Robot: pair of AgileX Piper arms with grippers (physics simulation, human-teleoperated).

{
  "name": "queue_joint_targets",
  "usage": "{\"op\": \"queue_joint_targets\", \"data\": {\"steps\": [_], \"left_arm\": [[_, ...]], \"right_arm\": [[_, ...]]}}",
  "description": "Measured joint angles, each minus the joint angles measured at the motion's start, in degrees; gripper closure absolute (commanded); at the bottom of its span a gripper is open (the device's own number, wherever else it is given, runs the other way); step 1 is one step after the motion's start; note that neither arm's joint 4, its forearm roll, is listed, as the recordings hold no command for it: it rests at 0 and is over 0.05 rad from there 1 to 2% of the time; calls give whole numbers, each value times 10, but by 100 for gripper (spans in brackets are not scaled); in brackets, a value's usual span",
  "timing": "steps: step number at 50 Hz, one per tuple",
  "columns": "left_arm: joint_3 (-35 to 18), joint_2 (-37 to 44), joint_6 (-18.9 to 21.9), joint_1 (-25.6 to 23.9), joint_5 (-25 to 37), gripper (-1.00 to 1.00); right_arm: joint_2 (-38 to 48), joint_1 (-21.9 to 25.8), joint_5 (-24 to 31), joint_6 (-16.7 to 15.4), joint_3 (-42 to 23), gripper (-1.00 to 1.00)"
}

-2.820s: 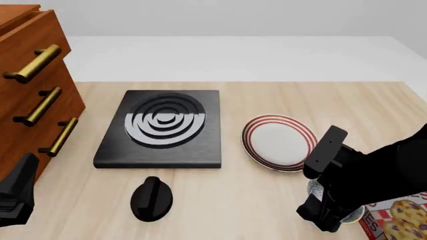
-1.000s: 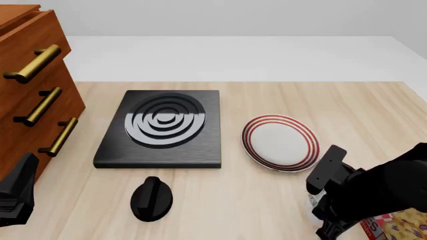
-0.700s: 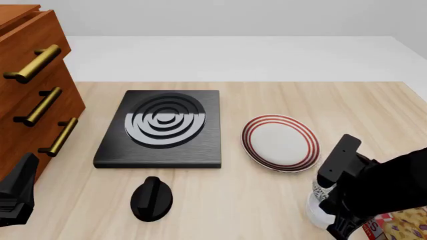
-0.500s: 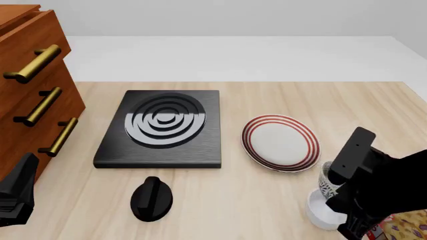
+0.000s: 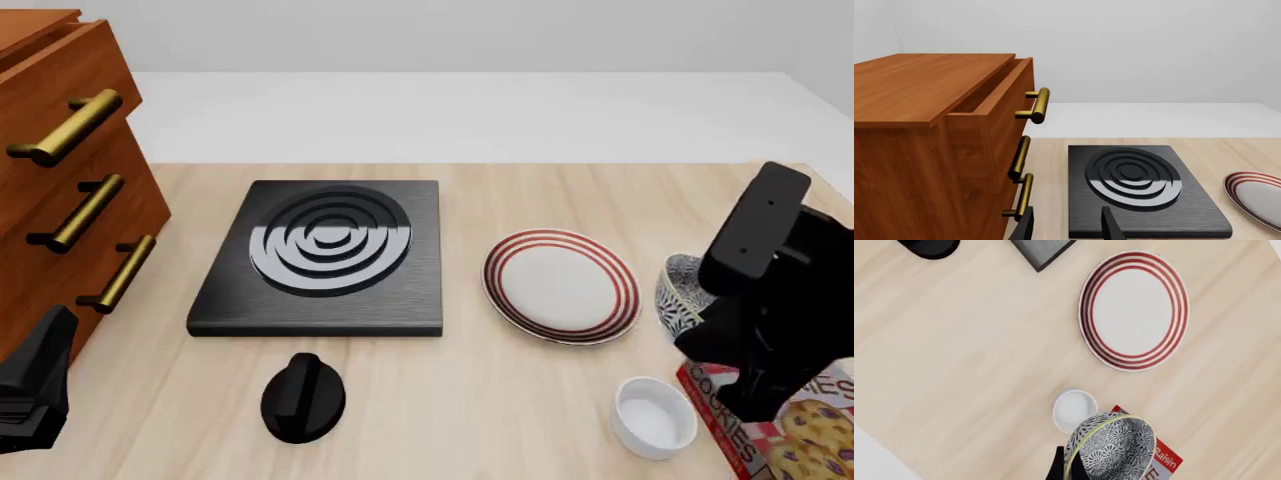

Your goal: Pick the akita bowl on the ramekin and place it on the plate.

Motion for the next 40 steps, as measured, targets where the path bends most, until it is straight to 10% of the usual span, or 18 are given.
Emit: {"op": "queue_joint_targets", "data": {"steps": [40], "left_arm": [[0, 0, 0, 0, 0, -100]], "right_arm": [[221, -62, -108, -58, -149, 100]]}}
